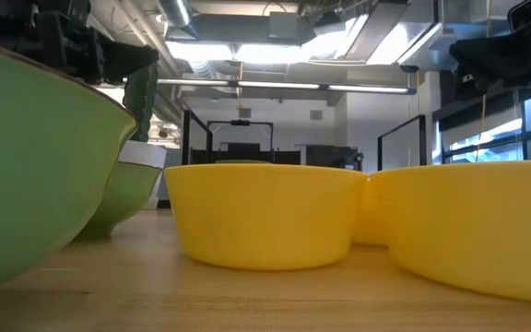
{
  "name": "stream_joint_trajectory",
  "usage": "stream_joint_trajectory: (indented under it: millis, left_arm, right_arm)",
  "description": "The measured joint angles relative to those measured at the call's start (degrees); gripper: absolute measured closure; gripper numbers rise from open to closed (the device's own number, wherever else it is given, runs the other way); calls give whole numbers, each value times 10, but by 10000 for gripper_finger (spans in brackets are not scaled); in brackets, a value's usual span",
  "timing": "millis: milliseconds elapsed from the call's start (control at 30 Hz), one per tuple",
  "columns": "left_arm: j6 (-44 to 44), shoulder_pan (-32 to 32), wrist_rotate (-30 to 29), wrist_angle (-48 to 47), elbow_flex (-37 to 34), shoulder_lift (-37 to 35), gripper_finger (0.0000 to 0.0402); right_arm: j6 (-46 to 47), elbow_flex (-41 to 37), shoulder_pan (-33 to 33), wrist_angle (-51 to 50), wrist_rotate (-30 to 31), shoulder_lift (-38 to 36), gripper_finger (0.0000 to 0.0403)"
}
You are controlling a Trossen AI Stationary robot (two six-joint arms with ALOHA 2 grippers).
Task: Pick & Place Mini bowls
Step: Put the top blue bowl on the shelf
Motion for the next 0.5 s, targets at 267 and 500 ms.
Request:
stream_joint_trajectory:
  millis: [267,500]
  left_arm:
    - [-20,0,-1,-1,0,0,398]
    - [-21,0,0,-1,0,0,399]
  right_arm:
    - [-5,0,0,-20,-14,0,397]
    - [-10,0,0,-19,-14,0,400]
